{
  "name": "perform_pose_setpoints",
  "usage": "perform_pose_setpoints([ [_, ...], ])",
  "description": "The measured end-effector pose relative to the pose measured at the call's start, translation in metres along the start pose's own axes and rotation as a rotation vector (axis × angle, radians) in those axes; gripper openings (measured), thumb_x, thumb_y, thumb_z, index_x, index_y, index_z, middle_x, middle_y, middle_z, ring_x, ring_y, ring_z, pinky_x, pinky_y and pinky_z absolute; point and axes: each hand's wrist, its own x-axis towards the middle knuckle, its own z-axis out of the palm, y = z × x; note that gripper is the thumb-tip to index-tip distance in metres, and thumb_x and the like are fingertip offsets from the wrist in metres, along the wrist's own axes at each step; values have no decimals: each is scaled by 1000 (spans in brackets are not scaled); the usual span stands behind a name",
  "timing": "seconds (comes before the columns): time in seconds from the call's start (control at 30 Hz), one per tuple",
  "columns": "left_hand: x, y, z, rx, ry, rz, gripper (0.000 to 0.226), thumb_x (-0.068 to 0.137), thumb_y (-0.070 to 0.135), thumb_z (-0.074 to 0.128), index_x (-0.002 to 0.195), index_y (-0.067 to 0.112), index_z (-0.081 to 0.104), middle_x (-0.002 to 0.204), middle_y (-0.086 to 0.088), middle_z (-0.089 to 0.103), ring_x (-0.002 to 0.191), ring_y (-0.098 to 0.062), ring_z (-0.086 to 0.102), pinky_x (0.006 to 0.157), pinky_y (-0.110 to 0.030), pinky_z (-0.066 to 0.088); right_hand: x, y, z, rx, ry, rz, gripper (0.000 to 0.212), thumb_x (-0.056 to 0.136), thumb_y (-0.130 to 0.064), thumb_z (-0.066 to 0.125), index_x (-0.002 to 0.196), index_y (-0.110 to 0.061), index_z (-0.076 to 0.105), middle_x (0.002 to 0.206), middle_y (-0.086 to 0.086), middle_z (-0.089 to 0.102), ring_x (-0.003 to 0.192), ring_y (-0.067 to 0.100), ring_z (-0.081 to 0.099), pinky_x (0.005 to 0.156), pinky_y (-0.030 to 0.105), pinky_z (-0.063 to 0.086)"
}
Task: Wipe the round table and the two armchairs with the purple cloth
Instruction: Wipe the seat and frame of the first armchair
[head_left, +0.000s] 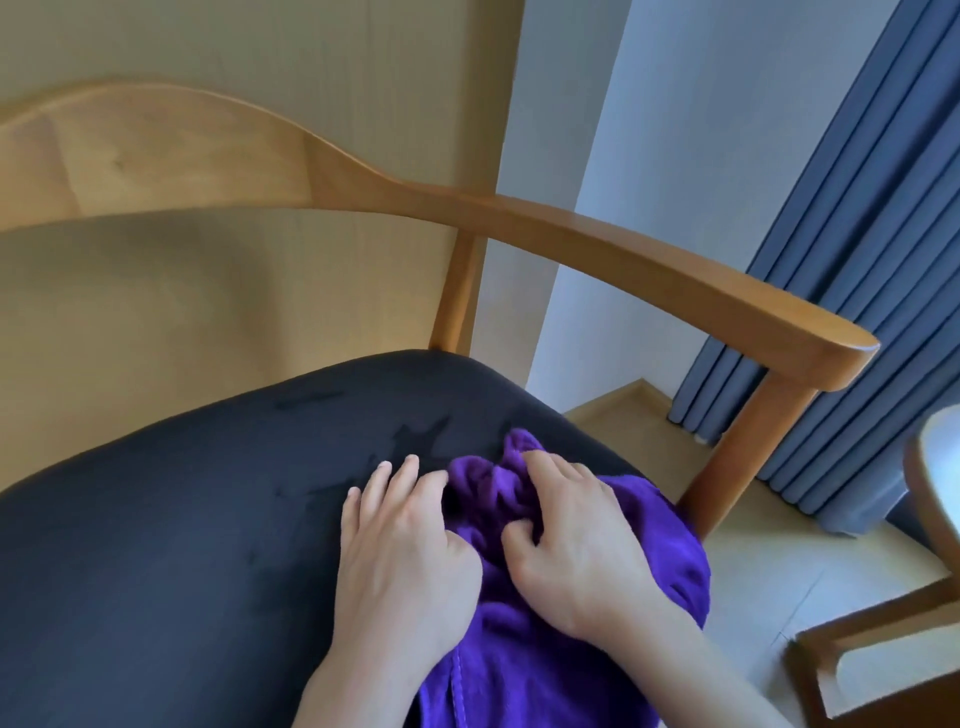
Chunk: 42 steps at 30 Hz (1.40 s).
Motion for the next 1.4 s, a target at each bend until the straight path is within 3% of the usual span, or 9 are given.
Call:
perform_pose_setpoints([
  [0.17, -1, 4, 4, 35, 21, -8, 62, 89, 17, 37, 150, 29, 33, 164, 7, 14, 151, -13, -2, 124, -38, -1, 24, 4, -5, 130, 166, 65, 24, 78, -26, 55, 70, -34, 34, 72, -17, 48, 72, 1, 46, 56, 14, 28],
  [0.3, -1, 1, 6, 31, 39, 8, 61, 90, 14, 36, 149, 29, 35, 163, 9, 16, 151, -10, -3, 124, -34, -3, 92, 8, -12, 180, 225, 21, 8, 87, -24, 53, 87, -32, 52, 88, -13, 57, 82, 4, 54, 67, 10, 36],
  [0.43, -1, -3, 6, 0, 86, 26, 58, 91, 10, 38, 146, 30, 43, 161, 13, 22, 150, -6, 2, 122, -29, -2, 110, 18, 14, -89, -180, 102, 46, 94, -40, 35, 132, -18, 50, 140, 1, 51, 132, 28, 45, 112, 52, 34],
  [0.7, -3, -5, 6, -67, 140, -1, 52, 92, 12, 44, 138, 35, 53, 157, 20, 30, 144, 4, 5, 122, -25, 7, 65, 29, 13, -222, -115, 374, 89, 85, -75, 31, 154, -20, 19, 161, 15, 21, 146, 43, 25, 114, 63, 25],
  [0.9, 0, -4, 12, -83, 168, -33, 50, 90, 11, 44, 133, 33, 57, 154, 20, 35, 143, 4, 8, 120, -22, 5, 89, 20, 11, -214, -73, 286, 32, 92, -33, 39, 107, -9, 55, 115, 16, 63, 107, 38, 59, 100, 51, 44],
  [0.97, -1, -3, 12, -100, 182, -53, 50, 90, 11, 44, 132, 33, 58, 153, 21, 36, 142, 6, 9, 120, -24, 10, 107, 17, 16, -113, -39, 202, 15, 90, -15, 40, 87, -11, 54, 99, 13, 65, 96, 37, 63, 88, 45, 50],
  [1.07, -3, -1, 13, -108, 196, -54, 47, 92, 15, 42, 133, 32, 58, 154, 20, 35, 143, 5, 10, 121, -24, 11, 135, 9, 28, 9, -6, 116, 21, 93, -7, 40, 74, -16, 47, 70, -1, 48, 82, 34, 64, 66, 34, 41],
  [1.2, -5, 1, 15, -69, 182, -52, 48, 95, 20, 33, 138, 26, 55, 156, 17, 34, 146, 4, 11, 122, -24, 5, 157, 8, 35, 62, -39, 98, 16, 97, -17, 41, 89, -12, 55, 94, 9, 64, 77, 25, 53, 67, 31, 40],
  [1.4, -5, 0, 14, -78, 179, -72, 44, 97, 20, 34, 133, 27, 58, 152, 20, 39, 141, 5, 14, 122, -28, 15, 104, 22, 19, -7, -62, 90, 35, 89, -29, 43, 119, -11, 50, 119, 8, 62, 111, 31, 57, 95, 43, 46],
])
